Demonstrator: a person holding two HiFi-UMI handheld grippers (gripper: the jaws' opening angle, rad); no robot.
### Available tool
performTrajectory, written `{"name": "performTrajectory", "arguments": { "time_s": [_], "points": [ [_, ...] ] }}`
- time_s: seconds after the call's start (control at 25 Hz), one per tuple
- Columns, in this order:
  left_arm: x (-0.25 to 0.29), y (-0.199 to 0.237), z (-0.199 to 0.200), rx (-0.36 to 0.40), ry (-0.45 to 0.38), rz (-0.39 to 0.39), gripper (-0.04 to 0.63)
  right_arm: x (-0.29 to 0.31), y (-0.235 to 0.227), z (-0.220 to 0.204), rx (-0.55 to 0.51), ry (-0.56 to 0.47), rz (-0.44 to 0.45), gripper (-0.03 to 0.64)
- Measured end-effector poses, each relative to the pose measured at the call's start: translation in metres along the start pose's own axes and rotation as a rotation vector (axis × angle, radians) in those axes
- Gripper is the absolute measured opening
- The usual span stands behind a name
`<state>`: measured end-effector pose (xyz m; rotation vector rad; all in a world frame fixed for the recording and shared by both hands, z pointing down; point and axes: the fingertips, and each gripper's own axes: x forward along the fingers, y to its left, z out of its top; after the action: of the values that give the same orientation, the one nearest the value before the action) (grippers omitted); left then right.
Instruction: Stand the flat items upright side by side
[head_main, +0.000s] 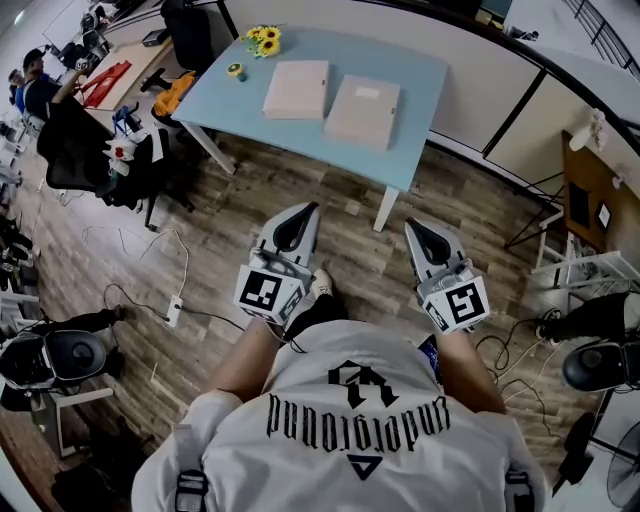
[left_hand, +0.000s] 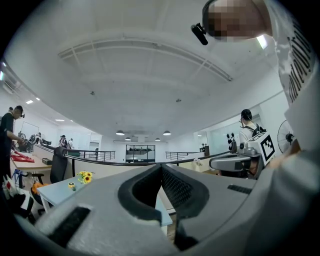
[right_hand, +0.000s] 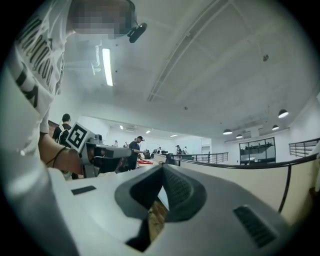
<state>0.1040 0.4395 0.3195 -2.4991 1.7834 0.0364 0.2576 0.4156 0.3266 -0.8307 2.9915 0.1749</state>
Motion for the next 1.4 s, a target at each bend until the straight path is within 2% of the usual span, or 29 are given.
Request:
{"name": "performTrajectory", "arguments": {
  "time_s": [0.36, 0.4, 0.72, 1.08, 1.4],
  "points": [
    [0.018, 0.027, -0.012, -0.017, 0.015, -0.013, 0.006, 0.032, -0.013, -0.010, 0.016, 0.016, -0.018, 0.013],
    [0.021, 0.032, -0.014, -0.021, 0.018, -0.015, 0.006, 0.037, -0.014, -0.013, 0.019, 0.022, -0.017, 0.049],
    [0.050, 0.072, -0.032, -0.038, 0.039, -0.045, 0.006, 0.088, -0.026, -0.029, 0.040, 0.058, -0.014, 0.091],
    [0.083, 0.140, -0.046, -0.064, 0.057, -0.082, 0.009, 0.164, -0.040, -0.039, 0.049, 0.094, -0.036, 0.147],
    [0.109, 0.188, -0.049, -0.065, 0.063, -0.155, 0.091, 0.219, -0.052, -0.044, 0.051, 0.115, -0.087, 0.175]
  ]
}}
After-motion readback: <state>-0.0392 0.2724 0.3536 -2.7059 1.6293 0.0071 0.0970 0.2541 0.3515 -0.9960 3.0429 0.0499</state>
